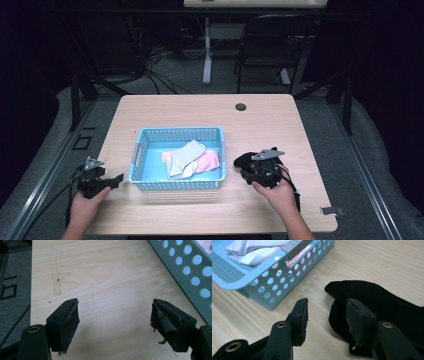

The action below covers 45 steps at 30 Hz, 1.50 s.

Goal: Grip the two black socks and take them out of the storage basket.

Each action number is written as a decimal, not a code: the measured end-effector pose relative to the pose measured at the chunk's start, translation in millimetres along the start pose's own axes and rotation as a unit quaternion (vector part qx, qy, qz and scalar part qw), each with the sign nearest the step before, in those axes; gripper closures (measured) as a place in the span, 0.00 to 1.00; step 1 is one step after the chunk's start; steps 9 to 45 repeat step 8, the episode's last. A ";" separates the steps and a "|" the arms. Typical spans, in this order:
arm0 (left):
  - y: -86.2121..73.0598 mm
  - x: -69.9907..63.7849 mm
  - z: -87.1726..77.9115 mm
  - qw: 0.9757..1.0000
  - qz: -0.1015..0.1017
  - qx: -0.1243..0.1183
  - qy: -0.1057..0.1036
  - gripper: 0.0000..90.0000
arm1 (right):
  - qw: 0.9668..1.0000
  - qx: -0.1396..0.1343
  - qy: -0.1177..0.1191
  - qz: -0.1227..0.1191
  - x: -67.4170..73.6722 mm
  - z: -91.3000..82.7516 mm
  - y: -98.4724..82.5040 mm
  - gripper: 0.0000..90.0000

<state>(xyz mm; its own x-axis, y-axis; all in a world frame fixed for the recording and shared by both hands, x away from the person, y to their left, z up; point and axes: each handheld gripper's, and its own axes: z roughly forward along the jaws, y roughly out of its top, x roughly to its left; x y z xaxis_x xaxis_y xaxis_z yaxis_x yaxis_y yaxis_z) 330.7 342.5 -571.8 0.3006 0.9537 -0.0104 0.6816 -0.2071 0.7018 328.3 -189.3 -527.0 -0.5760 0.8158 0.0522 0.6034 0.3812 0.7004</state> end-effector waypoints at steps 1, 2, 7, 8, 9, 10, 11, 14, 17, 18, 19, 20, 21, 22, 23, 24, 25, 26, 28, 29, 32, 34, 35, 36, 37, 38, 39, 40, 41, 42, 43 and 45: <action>0.1 -0.2 -0.2 1.000 0.000 0.001 0.000 0.25 | 1.000 -0.003 0.002 -0.002 1.1 1.9 -1.6 0.58; 0.3 -0.3 -0.2 1.000 0.001 0.000 0.000 0.25 | 1.000 -0.004 -0.001 -0.005 2.4 3.2 -3.0 0.57; 0.8 -0.1 -1.0 1.000 0.001 -0.001 -0.001 0.25 | 1.000 -0.020 -0.003 -0.015 2.1 1.9 -5.0 0.55; 0.8 -0.1 -0.9 1.000 -0.001 -0.001 0.000 0.25 | 1.000 -0.019 -0.005 -0.011 0.3 0.5 -4.2 0.55; 0.8 -0.1 -0.9 1.000 -0.001 -0.001 0.000 0.25 | 1.000 -0.019 -0.005 -0.011 0.3 0.5 -4.2 0.55; 0.8 -0.1 -0.9 1.000 -0.001 -0.001 0.000 0.25 | 1.000 -0.019 -0.005 -0.011 0.3 0.5 -4.2 0.55; 0.8 -0.1 -0.9 1.000 -0.001 -0.001 0.000 0.25 | 1.000 -0.019 -0.005 -0.011 0.3 0.5 -4.2 0.55; 0.8 -0.1 -0.9 1.000 -0.001 -0.001 0.000 0.25 | 1.000 -0.019 -0.005 -0.011 0.3 0.5 -4.2 0.55; 0.8 -0.1 -0.9 1.000 -0.001 -0.001 0.000 0.25 | 1.000 -0.019 -0.005 -0.011 0.3 0.5 -4.2 0.55; 0.8 -0.1 -0.9 1.000 -0.001 -0.001 0.000 0.25 | 1.000 -0.019 -0.005 -0.011 0.3 0.5 -4.2 0.55; 0.8 -0.1 -0.9 1.000 -0.001 -0.001 0.000 0.25 | 1.000 -0.019 -0.005 -0.011 0.3 0.5 -4.2 0.55; 0.8 -0.1 -0.9 1.000 -0.001 -0.001 0.000 0.25 | 1.000 -0.019 -0.005 -0.011 0.3 0.5 -4.2 0.55; 0.8 -0.1 -0.9 1.000 -0.001 -0.001 0.000 0.25 | 1.000 -0.019 -0.005 -0.011 0.3 0.5 -4.2 0.55; 0.8 -0.1 -0.9 1.000 -0.001 -0.001 0.000 0.25 | 1.000 -0.019 -0.005 -0.011 0.3 0.5 -4.2 0.55; 0.8 -0.1 -0.9 1.000 -0.001 -0.001 0.000 0.25 | 1.000 -0.019 -0.005 -0.011 0.3 0.5 -4.2 0.55; 0.8 -0.1 -0.9 1.000 -0.001 -0.001 0.000 0.25 | 1.000 -0.019 -0.005 -0.011 0.3 0.5 -4.2 0.55; 0.8 -0.1 -0.9 1.000 -0.001 -0.001 0.000 0.25 | 1.000 -0.019 -0.005 -0.011 0.3 0.5 -4.2 0.55; 0.8 -0.1 -0.9 1.000 -0.001 -0.001 0.000 0.25 | 1.000 -0.019 -0.005 -0.011 0.3 0.5 -4.2 0.55; 0.8 -0.1 -0.9 1.000 -0.001 -0.001 0.000 0.25 | 1.000 -0.019 -0.005 -0.011 0.3 0.5 -4.2 0.55; 0.8 -0.1 -0.9 1.000 -0.001 -0.001 0.000 0.25 | 1.000 -0.019 -0.005 -0.011 0.3 0.5 -4.2 0.55; 0.8 -0.1 -0.9 1.000 -0.001 -0.001 0.000 0.25 | 1.000 -0.019 -0.005 -0.011 0.3 0.5 -4.2 0.55; 0.8 -0.1 -0.9 1.000 -0.001 -0.001 0.000 0.25 | 1.000 -0.019 -0.005 -0.011 0.3 0.5 -4.2 0.55; 0.8 -0.1 -0.9 1.000 -0.001 -0.001 0.000 0.25 | 1.000 -0.019 -0.005 -0.011 0.3 0.5 -4.2 0.55; 0.8 -0.1 -0.9 1.000 -0.001 -0.001 0.000 0.25 | 1.000 -0.019 -0.005 -0.011 0.3 0.5 -4.2 0.55; 0.8 -0.1 -0.9 1.000 -0.001 -0.001 0.000 0.25 | 1.000 -0.019 -0.005 -0.011 0.3 0.5 -4.2 0.55; 0.8 -0.1 -0.9 1.000 -0.001 -0.001 0.000 0.25 | 1.000 -0.019 -0.005 -0.011 0.3 0.5 -4.2 0.55; 0.8 -0.1 -0.9 1.000 -0.001 -0.001 0.000 0.25 | 1.000 -0.019 -0.005 -0.011 0.3 0.5 -4.2 0.55; 0.8 -0.1 -0.9 1.000 -0.001 -0.001 0.000 0.25 | 1.000 -0.019 -0.005 -0.011 0.3 0.5 -4.2 0.55; 0.8 -0.1 -0.9 1.000 -0.001 -0.001 0.000 0.25 | 1.000 -0.019 -0.005 -0.011 0.3 0.5 -4.2 0.55; 0.8 -0.1 -0.9 1.000 -0.001 -0.001 0.000 0.25 | 1.000 -0.019 -0.005 -0.011 0.3 0.5 -4.2 0.55; 0.8 -0.1 -0.9 1.000 -0.001 -0.001 0.000 0.25 | 1.000 -0.019 -0.005 -0.011 0.3 0.5 -4.2 0.55; 0.8 -0.1 -0.9 1.000 -0.001 -0.001 0.000 0.25 | 1.000 -0.019 -0.005 -0.011 0.3 0.5 -4.2 0.55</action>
